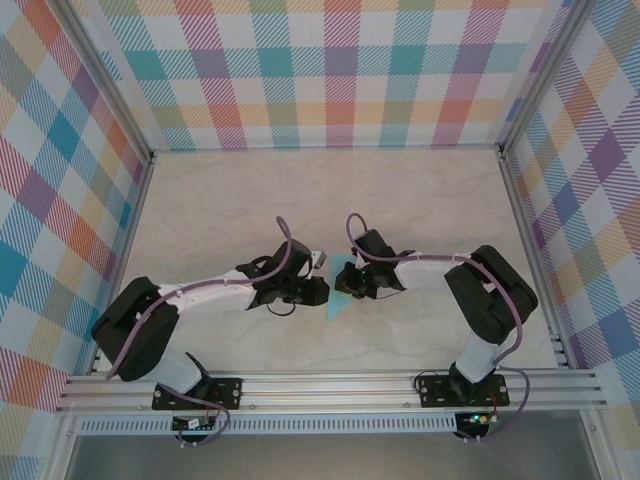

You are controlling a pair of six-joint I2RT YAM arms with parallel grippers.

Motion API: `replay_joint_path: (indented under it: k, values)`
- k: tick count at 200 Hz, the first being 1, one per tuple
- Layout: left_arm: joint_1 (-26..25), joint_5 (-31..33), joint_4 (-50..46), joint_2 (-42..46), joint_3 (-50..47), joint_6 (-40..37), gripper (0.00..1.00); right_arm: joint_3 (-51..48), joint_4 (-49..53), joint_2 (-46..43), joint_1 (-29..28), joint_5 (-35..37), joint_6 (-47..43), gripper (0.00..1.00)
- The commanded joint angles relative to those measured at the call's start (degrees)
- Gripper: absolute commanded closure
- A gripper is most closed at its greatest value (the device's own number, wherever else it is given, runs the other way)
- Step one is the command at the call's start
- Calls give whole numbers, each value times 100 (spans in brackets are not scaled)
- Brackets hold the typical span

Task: Fold a paper plane with a square sheet of paper (pick it up from the middle)
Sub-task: Third fold the triangle at the center of the table.

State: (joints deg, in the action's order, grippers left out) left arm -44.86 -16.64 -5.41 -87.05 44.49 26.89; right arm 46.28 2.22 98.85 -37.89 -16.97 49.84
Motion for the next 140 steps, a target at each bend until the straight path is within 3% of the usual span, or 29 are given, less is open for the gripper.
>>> replay_joint_path:
  k: [1,71,140]
  values:
    - [-53,65,283,-265,236,180,89,-18,199,37,28,177,-79,84]
    - [-76,206,682,-1074,466,477,92,-39,145,-164,36,-29,-51,83]
    - [-131,459,657,-1422,307,605,95,147,896,-727,132,185,-395,79]
